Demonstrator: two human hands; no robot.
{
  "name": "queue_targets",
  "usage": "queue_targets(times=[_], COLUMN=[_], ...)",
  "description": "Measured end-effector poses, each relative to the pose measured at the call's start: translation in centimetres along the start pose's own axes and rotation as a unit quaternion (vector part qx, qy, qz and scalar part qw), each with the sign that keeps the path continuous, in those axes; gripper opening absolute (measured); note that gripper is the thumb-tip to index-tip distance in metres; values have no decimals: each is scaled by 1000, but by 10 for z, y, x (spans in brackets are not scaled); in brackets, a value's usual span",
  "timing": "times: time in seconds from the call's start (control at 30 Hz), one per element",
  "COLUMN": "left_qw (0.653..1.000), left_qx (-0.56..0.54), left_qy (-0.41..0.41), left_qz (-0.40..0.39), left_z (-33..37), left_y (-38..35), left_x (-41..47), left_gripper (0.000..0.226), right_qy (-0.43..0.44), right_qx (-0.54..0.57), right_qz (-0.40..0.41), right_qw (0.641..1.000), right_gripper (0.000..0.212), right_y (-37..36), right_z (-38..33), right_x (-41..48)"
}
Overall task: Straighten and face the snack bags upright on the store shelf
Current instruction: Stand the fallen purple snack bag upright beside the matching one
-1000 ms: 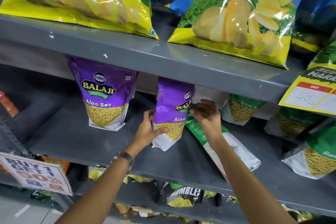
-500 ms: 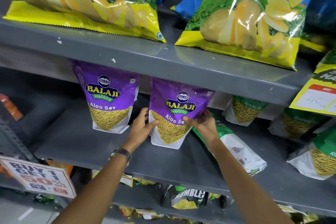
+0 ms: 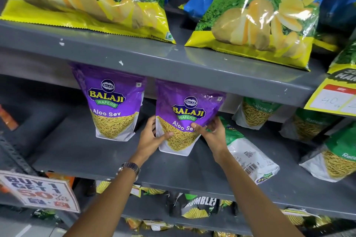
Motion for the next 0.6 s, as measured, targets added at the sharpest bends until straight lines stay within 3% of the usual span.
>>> queue_targets(times=[0.23, 0.33, 0.43, 0.5, 0.57, 0.6], left_qw=[998, 968, 956, 967, 964, 944], left_qx=[-30, -69, -67, -85, -102, -109], left_qy=[-15, -86, -98, -6, 164, 265], left_qz=[50, 227, 268, 239, 184, 162], left_z=[2, 8, -4, -21, -46, -58], left_y=[-3, -4, -56, -106, -158, -180], left_x=[-11, -51, -95, -98, -86, -82], left_gripper=[77, 53, 33, 28, 28, 35], right_qy=[12, 27, -17, -83, -164, -193], right_qx=[-23, -71, -130, -231, -346, -372], right_qz=[24, 117, 214, 186, 79, 18], right_qw=[999, 990, 968, 951, 920, 908], right_gripper=[50, 34, 16, 19, 33, 38], right_y=[34, 84, 140, 166, 180, 184], right_z=[8, 15, 29, 50, 74, 84], right_x=[-10, -7, 2, 16, 28, 30])
Point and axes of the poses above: each hand's wrist, its own x-axis towards the middle knuckle, its own y-axis out of the back of the hand, z = x × y, the point moved 7 cm from there along x, towards the middle knuckle, and after that the axes turned 13 degrees about -x, right-handed, at the moved point
